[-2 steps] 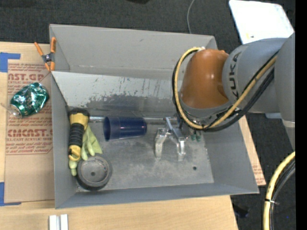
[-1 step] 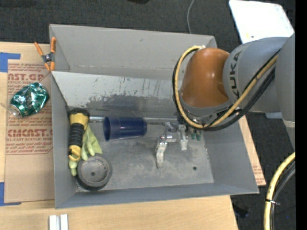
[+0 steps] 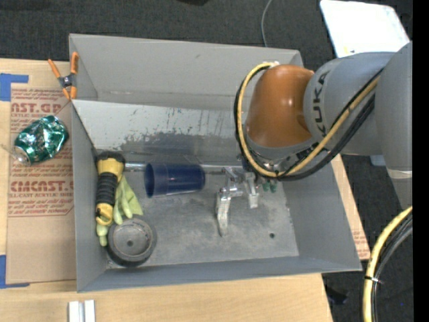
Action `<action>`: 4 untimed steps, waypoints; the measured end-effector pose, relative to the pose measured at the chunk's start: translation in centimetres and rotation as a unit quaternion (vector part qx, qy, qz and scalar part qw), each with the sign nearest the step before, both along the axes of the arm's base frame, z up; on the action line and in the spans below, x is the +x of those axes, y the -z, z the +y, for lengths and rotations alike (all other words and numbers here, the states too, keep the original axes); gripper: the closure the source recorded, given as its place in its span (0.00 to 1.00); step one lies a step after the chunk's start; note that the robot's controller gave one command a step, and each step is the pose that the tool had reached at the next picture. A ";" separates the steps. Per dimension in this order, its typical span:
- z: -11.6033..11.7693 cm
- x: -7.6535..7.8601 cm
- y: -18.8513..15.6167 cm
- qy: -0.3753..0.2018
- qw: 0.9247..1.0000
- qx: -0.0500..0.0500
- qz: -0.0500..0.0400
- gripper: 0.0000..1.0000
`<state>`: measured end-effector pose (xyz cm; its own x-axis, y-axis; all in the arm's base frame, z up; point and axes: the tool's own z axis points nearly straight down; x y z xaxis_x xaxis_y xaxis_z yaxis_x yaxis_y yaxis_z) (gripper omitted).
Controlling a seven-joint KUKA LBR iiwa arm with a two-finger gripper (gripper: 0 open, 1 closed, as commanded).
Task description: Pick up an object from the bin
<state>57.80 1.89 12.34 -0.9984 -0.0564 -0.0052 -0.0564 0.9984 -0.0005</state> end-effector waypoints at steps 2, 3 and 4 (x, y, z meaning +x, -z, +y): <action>3.0 1.4 0.7 0.073 0.997 0.001 -0.001 0.00; -1.4 1.5 2.5 -0.059 0.998 0.000 -0.003 0.00; -0.5 1.6 3.5 -0.042 0.999 -0.001 -0.003 0.00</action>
Offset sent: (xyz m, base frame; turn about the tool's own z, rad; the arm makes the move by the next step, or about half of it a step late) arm 0.0134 0.0294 -0.0074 0.1479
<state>59.39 1.36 8.84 -0.9901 -0.1397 -0.0117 -0.1396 0.9902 -0.0037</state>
